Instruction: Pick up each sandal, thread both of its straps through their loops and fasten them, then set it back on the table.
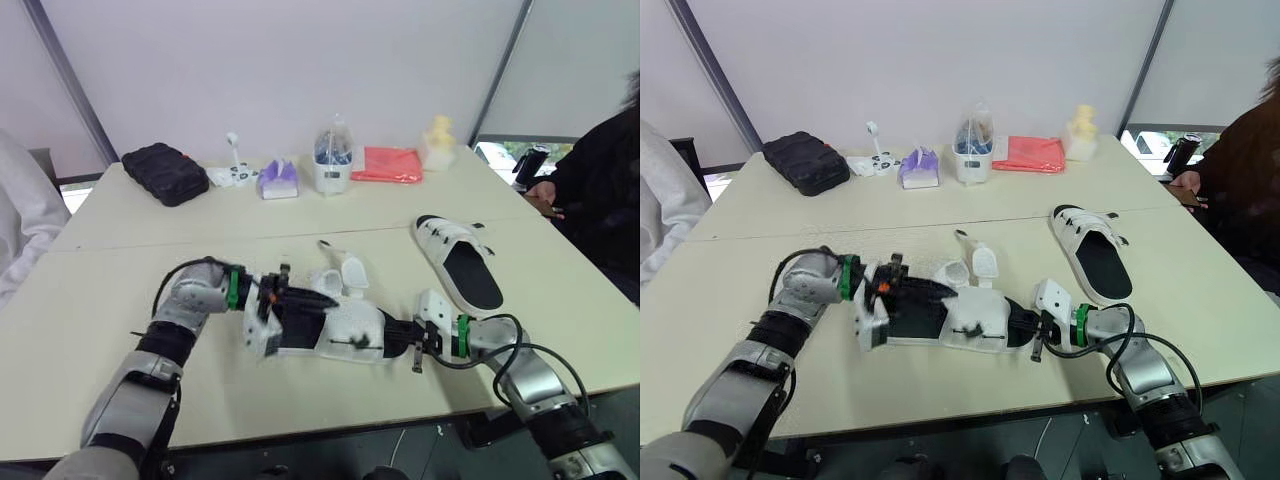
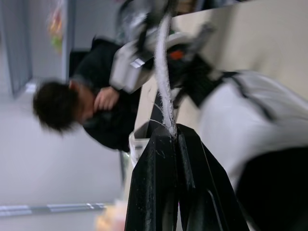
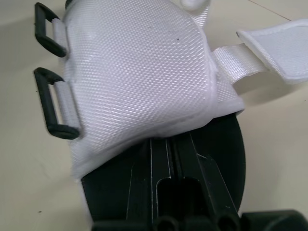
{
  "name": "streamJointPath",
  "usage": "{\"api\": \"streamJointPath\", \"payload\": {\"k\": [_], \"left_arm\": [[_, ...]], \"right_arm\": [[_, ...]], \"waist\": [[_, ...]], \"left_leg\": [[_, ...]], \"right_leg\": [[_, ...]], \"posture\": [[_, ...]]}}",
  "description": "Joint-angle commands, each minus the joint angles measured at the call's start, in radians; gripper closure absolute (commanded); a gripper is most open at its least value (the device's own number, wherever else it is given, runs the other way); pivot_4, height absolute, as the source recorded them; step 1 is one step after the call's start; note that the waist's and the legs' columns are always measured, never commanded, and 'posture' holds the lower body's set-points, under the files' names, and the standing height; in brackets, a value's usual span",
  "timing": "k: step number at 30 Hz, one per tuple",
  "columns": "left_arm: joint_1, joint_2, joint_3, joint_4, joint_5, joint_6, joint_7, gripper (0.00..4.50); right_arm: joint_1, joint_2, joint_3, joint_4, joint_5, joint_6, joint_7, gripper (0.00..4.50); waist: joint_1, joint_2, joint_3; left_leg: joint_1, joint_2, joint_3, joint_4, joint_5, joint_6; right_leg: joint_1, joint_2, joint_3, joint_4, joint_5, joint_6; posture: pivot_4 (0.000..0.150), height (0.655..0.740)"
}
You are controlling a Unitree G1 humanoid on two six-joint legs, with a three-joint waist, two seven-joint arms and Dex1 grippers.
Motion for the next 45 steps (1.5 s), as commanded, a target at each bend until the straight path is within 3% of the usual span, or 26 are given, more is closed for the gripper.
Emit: {"api": "streamJointPath", "payload": {"k": [1, 2, 5, 8, 11, 15, 17, 19, 22, 26, 29, 31, 33, 37, 41, 45], "left_arm": [[-0.01, 0.023, -0.006, -0.01, 0.153, -0.044, 0.139, 4.45], [-0.01, 0.027, -0.006, -0.019, 0.196, -0.044, 0.183, 4.45], [-0.01, 0.026, -0.003, -0.033, 0.288, -0.044, 0.302, 3.62], [0.004, 0.038, -0.002, -0.047, 0.361, -0.044, 0.413, 2.06], [0.028, 0.062, 0.006, -0.054, 0.417, -0.044, 0.508, 0.86], [0.072, 0.122, 0.031, -0.028, 0.427, -0.041, 0.601, 0.86], [0.096, 0.159, 0.008, -0.014, 0.344, 0.029, 0.62, 0.86], [0.175, 0.196, -0.044, -0.089, 0.073, 0.295, 0.508, 0.86], [0.337, 0.258, -0.044, -0.384, -0.329, 0.838, 0.315, 0.86], [0.461, 0.345, 0.05, -0.818, -0.871, 1.663, 0.359, 0.86], [0.511, 0.372, 0.128, -1.006, -1.18, 1.974, 0.434, 0.86], [0.545, 0.374, 0.17, -1.067, -1.301, 2.092, 0.457, 0.86], [0.585, 0.374, 0.189, -1.113, -1.326, 2.148, 0.456, 0.86], [0.689, 0.407, 0.134, -1.204, -1.189, 2.157, 0.346, 0.86], [0.701, 0.38, 0.066, -1.135, -1.0, 2.097, 0.278, 0.86], [0.657, 0.347, 0.04, -1.055, -0.95, 2.117, 0.19, 0.86]], "right_arm": [[0.009, -0.005, 0.014, 0.072, -0.055, 0.013, -0.02, 4.5], [0.007, -0.004, 0.015, 0.076, -0.056, 0.011, -0.02, 4.5], [0.004, -0.003, 0.019, 0.085, -0.06, 0.005, -0.02, 4.5], [0.001, -0.001, 0.023, 0.095, -0.063, 0.0, -0.022, 4.5], [-0.001, 0.001, 0.026, 0.108, -0.067, -0.007, -0.023, 4.5], [-0.011, 0.004, 0.031, 0.133, -0.071, -0.017, -0.019, 4.5], [-0.014, 0.005, 0.034, 0.142, -0.072, -0.022, -0.018, 4.5], [-0.013, 0.005, 0.034, 0.148, -0.072, -0.026, -0.016, 4.5], [-0.01, 0.005, 0.034, 0.155, -0.069, -0.032, -0.016, 4.5], [0.007, 0.003, 0.025, 0.129, -0.049, -0.014, -0.01, 4.5], [0.021, 0.002, 0.022, 0.106, -0.047, -0.007, -0.009, 4.5], [0.026, 0.001, 0.026, 0.099, -0.055, -0.01, -0.009, 4.5], [0.031, 0.0, 0.028, 0.092, -0.057, -0.009, -0.011, 4.5], [0.031, -0.003, 0.03, 0.089, -0.059, -0.003, -0.01, 4.5], [0.026, -0.003, 0.031, 0.085, -0.062, 0.004, -0.013, 4.5], [0.023, 0.0, 0.029, 0.09, -0.064, 0.015, -0.022, 4.5]], "waist": [[0.0, 0.0, 0.0], [0.001, 0.0, 0.0], [0.001, 0.0, 0.0], [0.0, 0.0, 0.0], [0.0, 0.0, 0.0], [-0.001, 0.0, 0.0], [0.0, 0.0, 0.0], [-0.001, 0.0, 0.0], [-0.006, 0.001, 0.0], [-0.005, 0.001, 0.0], [-0.002, 0.002, 0.0], [-0.003, 0.002, 0.0], [-0.003, 0.003, -0.001], [0.0, 0.003, -0.001], [0.003, 0.003, -0.001], [0.001, 0.004, -0.001]], "left_leg": [[0.0, 0.0, 0.0, 0.0, 0.0, 0.0], [0.0, 0.0, 0.0, 0.0, 0.0, 0.0], [0.0, 0.0, 0.0, 0.0, 0.0, 0.0], [0.0, 0.0, 0.0, 0.0, 0.0, 0.0], [0.0, 0.0, 0.0, 0.0, 0.0, 0.0], [0.001, 0.0, 0.0, 0.0, 0.0, 0.0], [0.003, 0.0, 0.0, 0.0, 0.0, 0.0], [0.007, 0.0, 0.0, -0.001, 0.0, 0.001], [0.014, 0.0, 0.0, -0.003, -0.002, 0.003], [0.014, 0.001, -0.002, -0.005, -0.002, 0.003], [0.014, 0.001, -0.003, -0.005, -0.002, 0.003], [0.015, 0.0, -0.003, -0.006, -0.002, 0.003], [0.016, 0.0, -0.003, -0.008, -0.002, 0.003], [0.015, 0.001, -0.002, -0.01, -0.001, 0.002], [0.017, 0.001, -0.003, -0.01, -0.001, 0.001], [0.017, 0.001, -0.003, -0.012, -0.002, 0.001]], "right_leg": [[0.0, 0.0, 0.0, 0.0, 0.0, 0.0], [0.0, 0.0, 0.0, 0.0, 0.0, 0.0], [0.0, 0.001, 0.0, 0.001, 0.0, 0.0], [0.0, 0.001, -0.001, 0.001, 0.0, 0.001], [0.0, 0.001, -0.001, 0.001, 0.0, 0.001], [0.0, 0.001, -0.001, 0.001, 0.0, 0.001], [0.0, 0.001, -0.001, 0.001, 0.0, 0.001], [0.002, 0.001, -0.001, 0.001, 0.0, 0.001], [0.008, 0.0, 0.0, 0.001, -0.002, 0.003], [0.007, 0.001, 0.0, 0.001, -0.002, 0.002], [0.008, 0.001, 0.0, 0.0, -0.002, 0.003], [0.009, 0.0, 0.001, -0.001, -0.003, 0.003], [0.009, 0.0, 0.001, -0.001, -0.003, 0.002], [0.008, 0.001, 0.001, -0.002, -0.004, 0.0], [0.012, 0.0, 0.0, -0.006, -0.006, -0.004], [0.013, 0.001, 0.0, -0.009, -0.006, -0.004]], "posture": [[0.15, 0.74], [0.15, 0.74], [0.15, 0.74], [0.15, 0.74], [0.15, 0.74], [0.15, 0.74], [0.15, 0.74], [0.15, 0.74], [0.15, 0.74], [0.15, 0.74], [0.15, 0.74], [0.15, 0.74], [0.15, 0.74], [0.15, 0.74], [0.15, 0.74], [0.15, 0.74]]}}
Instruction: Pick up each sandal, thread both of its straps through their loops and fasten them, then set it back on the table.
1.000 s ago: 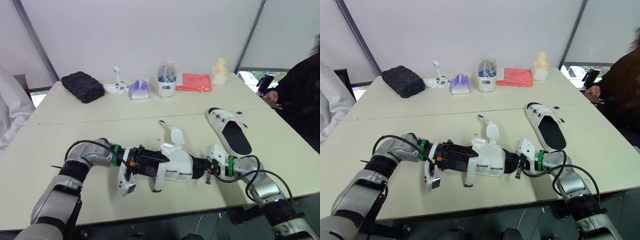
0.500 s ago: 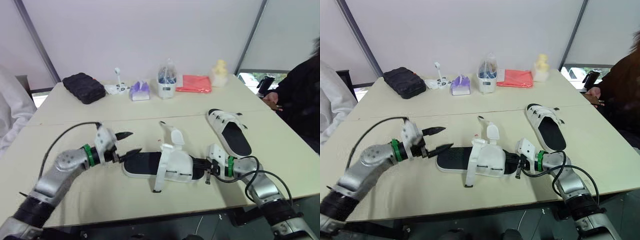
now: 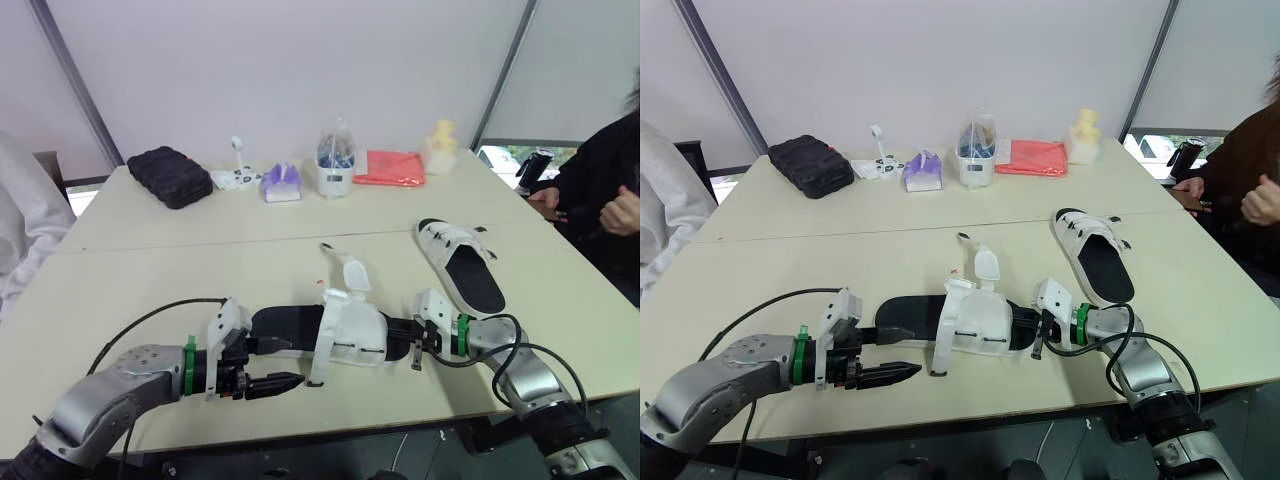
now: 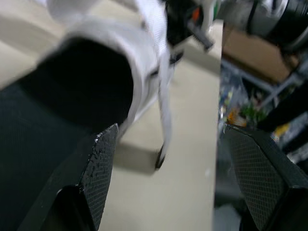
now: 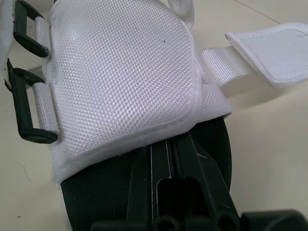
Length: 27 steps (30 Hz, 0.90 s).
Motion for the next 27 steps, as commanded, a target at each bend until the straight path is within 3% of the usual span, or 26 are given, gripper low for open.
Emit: {"api": "streamJointPath", "payload": {"k": [1, 12, 17, 27], "left_arm": [[-0.048, -0.025, -0.01, 0.038, 0.046, -0.004, -0.076, 0.86], [-0.214, -0.137, -0.031, 0.033, -0.016, 0.22, -0.127, 0.86], [-0.295, -0.174, -0.068, 0.072, 0.013, 0.295, -0.143, 0.86], [-0.279, -0.139, -0.095, 0.124, 0.087, 0.296, -0.233, 0.86]], "right_arm": [[0.027, -0.008, 0.025, 0.052, -0.054, 0.049, -0.013, 4.5], [0.031, -0.001, 0.021, 0.043, -0.055, 0.061, -0.038, 4.5], [0.029, 0.0, 0.016, 0.048, -0.055, 0.062, -0.047, 4.5], [0.031, 0.003, 0.009, 0.047, -0.056, 0.061, -0.062, 4.5]], "waist": [[0.0, 0.0, 0.0], [-0.001, 0.0, 0.0], [-0.001, -0.001, 0.0], [-0.002, 0.0, 0.0]], "left_leg": [[0.0, 0.0, 0.0, 0.0, 0.0, 0.0], [-0.001, 0.0, -0.001, 0.0, 0.0, 0.0], [-0.001, 0.0, -0.001, 0.0, 0.0, 0.0], [-0.002, 0.0, -0.001, -0.001, 0.0, 0.0]], "right_leg": [[0.0, 0.0, 0.0, 0.0, 0.0, 0.0], [0.0, 0.0, -0.001, -0.001, 0.0, 0.001], [0.0, 0.0, -0.001, -0.001, 0.001, 0.001], [0.0, 0.0, -0.001, -0.001, 0.0, 0.001]], "posture": [[0.15, 0.74], [0.15, 0.74], [0.15, 0.74], [0.15, 0.74]]}}
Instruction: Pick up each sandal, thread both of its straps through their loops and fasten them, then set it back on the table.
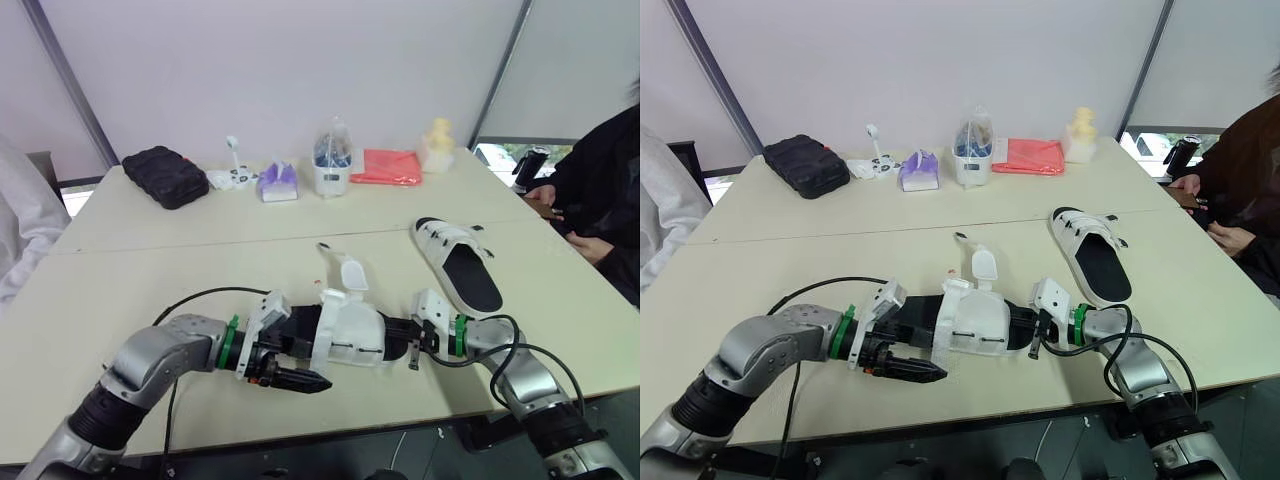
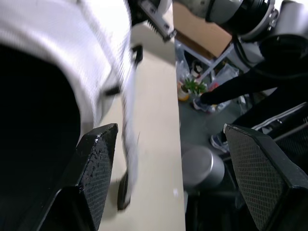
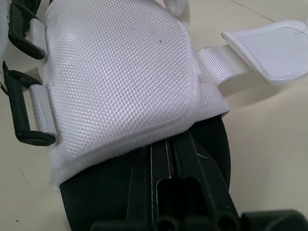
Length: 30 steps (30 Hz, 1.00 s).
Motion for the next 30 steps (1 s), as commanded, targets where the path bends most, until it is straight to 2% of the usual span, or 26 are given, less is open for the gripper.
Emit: {"api": "streamJointPath", "payload": {"k": [1, 5, 6, 8, 11, 13, 14, 19, 24, 26, 30], "left_arm": [[0.015, -0.001, 0.01, 0.006, 0.019, -0.017, -0.028, 0.86], [0.016, -0.033, 0.007, 0.042, 0.044, -0.029, -0.033, 0.86], [0.014, -0.045, 0.004, 0.056, 0.055, -0.036, -0.032, 1.09], [0.012, -0.067, 0.0, 0.078, 0.072, -0.048, -0.032, 1.66], [0.012, -0.101, -0.002, 0.097, 0.089, -0.057, -0.03, 3.09], [0.015, -0.117, -0.009, 0.1, 0.102, -0.063, -0.03, 4.23], [0.017, -0.123, -0.012, 0.102, 0.107, -0.066, -0.03, 4.47], [0.01, -0.167, 0.017, 0.118, 0.098, -0.048, -0.011, 4.47], [-0.053, -0.179, 0.173, 0.11, -0.097, 0.122, -0.024, 4.47], [-0.116, -0.216, 0.254, 0.162, -0.167, 0.176, 0.019, 4.47], [-0.205, -0.281, 0.316, 0.265, -0.188, 0.203, 0.077, 4.47]], "right_arm": [[0.024, -0.004, 0.009, 0.063, -0.056, 0.047, -0.04, 4.5], [0.022, 0.001, 0.012, 0.071, -0.059, 0.042, -0.044, 4.5], [0.021, 0.002, 0.013, 0.073, -0.059, 0.041, -0.046, 4.5], [0.019, 0.004, 0.016, 0.076, -0.06, 0.04, -0.048, 4.5], [0.017, 0.006, 0.02, 0.075, -0.061, 0.04, -0.05, 4.5], [0.016, 0.005, 0.021, 0.077, -0.062, 0.037, -0.05, 4.5], [0.016, 0.005, 0.022, 0.078, -0.062, 0.036, -0.049, 4.5], [0.013, 0.001, 0.022, 0.082, -0.065, 0.036, -0.049, 4.5], [0.016, -0.002, 0.024, 0.086, -0.065, 0.038, -0.046, 4.5], [0.017, 0.002, 0.028, 0.089, -0.067, 0.04, -0.046, 4.5], [0.009, 0.01, 0.035, 0.095, -0.07, 0.042, -0.048, 4.5]], "waist": [[0.0, 0.0, 0.0], [0.001, 0.0, 0.0], [0.001, 0.0, 0.0], [0.001, 0.0, 0.0], [0.001, 0.0, 0.0], [0.001, 0.0, 0.0], [0.001, 0.0, 0.0], [0.001, 0.0, 0.0], [0.001, 0.0, 0.0], [0.002, 0.0, 0.0], [0.001, -0.001, 0.0]], "left_leg": [[0.0, 0.0, 0.0, 0.0, 0.0, 0.0], [0.0, 0.0, 0.0, 0.0, 0.0, 0.0], [0.0, 0.0, 0.0, 0.0, 0.0, 0.0], [0.0, 0.0, 0.0, 0.0, 0.0, 0.0], [-0.001, 0.0, 0.0, 0.0, 0.0, 0.0], [-0.001, 0.0, 0.0, 0.0, 0.0, 0.0], [-0.001, 0.0, 0.0, 0.0, 0.0, 0.0], [-0.001, 0.0, 0.0, 0.0, 0.0, 0.0], [-0.002, 0.0, -0.001, 0.0, 0.0, 0.0], [-0.001, 0.0, -0.001, 0.0, 0.0, 0.0], [-0.001, -0.001, -0.001, 0.0, 0.0, 0.0]], "right_leg": [[0.0, 0.0, 0.0, 0.0, 0.0, 0.0], [0.0, 0.0, 0.0, -0.001, 0.0, 0.0], [0.0, 0.0, 0.0, -0.001, 0.0, 0.0], [0.0, 0.0, 0.0, -0.001, 0.0, 0.0], [0.0, 0.0, 0.0, -0.001, 0.0, 0.0], [-0.001, 0.0, 0.0, -0.001, 0.0, 0.0], [-0.001, 0.0, 0.0, -0.001, 0.0, 0.0], [-0.001, 0.0, 0.0, -0.001, 0.0, 0.0], [-0.001, 0.0, -0.001, -0.002, 0.0, 0.0], [-0.001, 0.0, -0.001, -0.002, 0.0, 0.0], [0.0, 0.0, -0.002, -0.002, 0.002, 0.004]], "posture": [[0.15, 0.74], [0.15, 0.74], [0.15, 0.74], [0.15, 0.74], [0.15, 0.74], [0.15, 0.74], [0.15, 0.74], [0.15, 0.74], [0.15, 0.74], [0.15, 0.74], [0.15, 0.74]]}}
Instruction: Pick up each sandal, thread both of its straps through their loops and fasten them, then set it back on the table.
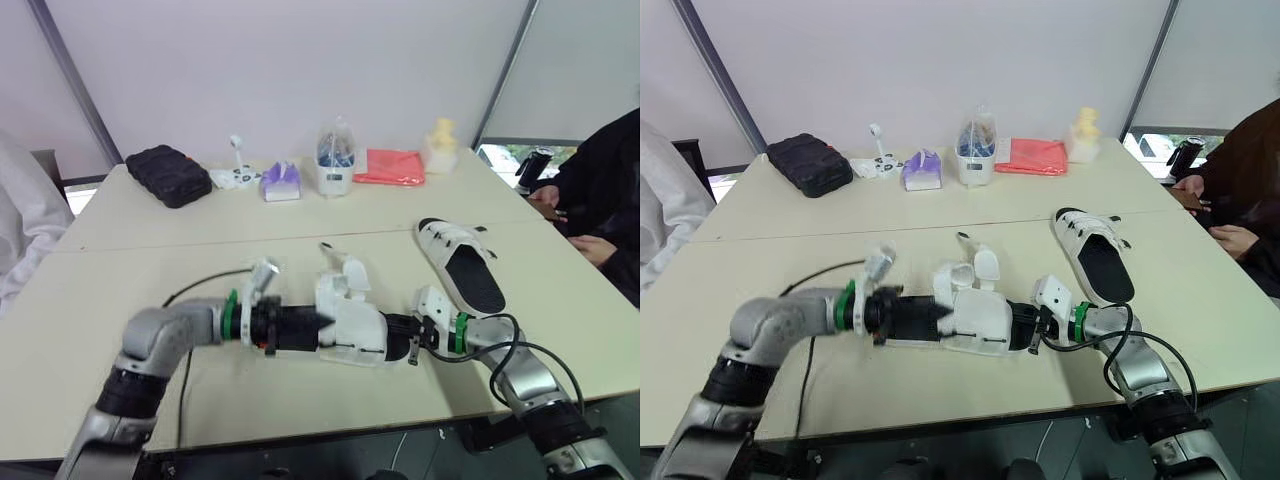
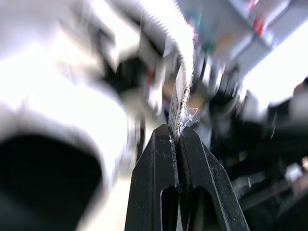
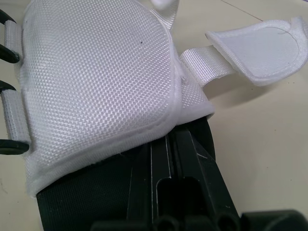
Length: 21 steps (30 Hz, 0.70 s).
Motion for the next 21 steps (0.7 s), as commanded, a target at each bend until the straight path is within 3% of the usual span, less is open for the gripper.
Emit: {"api": "streamJointPath", "payload": {"k": [1, 8, 21], "left_arm": [[-0.044, -0.033, 0.034, 0.057, -0.021, 0.011, 0.023, 4.47], [-0.11, -0.086, -0.052, 0.203, 0.075, -0.037, -0.027, 4.47], [-0.089, -0.039, -0.136, 0.163, 0.112, -0.01, -0.131, 4.47]], "right_arm": [[0.023, 0.005, 0.034, 0.073, -0.066, 0.042, -0.02, 4.5], [0.019, 0.018, 0.045, 0.084, -0.082, 0.035, -0.023, 4.5], [0.05, 0.023, 0.045, 0.056, -0.082, 0.044, -0.046, 4.5]], "waist": [[-0.002, 0.0, 0.0], [-0.006, -0.001, 0.0], [-0.008, -0.001, 0.0]], "left_leg": [[0.0, 0.0, 0.0, 0.0, 0.0, 0.0], [0.0, 0.0, 0.0, -0.001, 0.0, -0.001], [0.0, 0.0, 0.0, -0.001, 0.0, -0.001]], "right_leg": [[0.0, 0.0, 0.0, 0.0, 0.0, 0.0], [0.0, 0.0, 0.0, 0.0, 0.0, 0.0], [0.0, 0.0, 0.0, 0.0, 0.0, 0.0]], "posture": [[0.15, 0.74], [0.15, 0.74], [0.15, 0.74]]}}
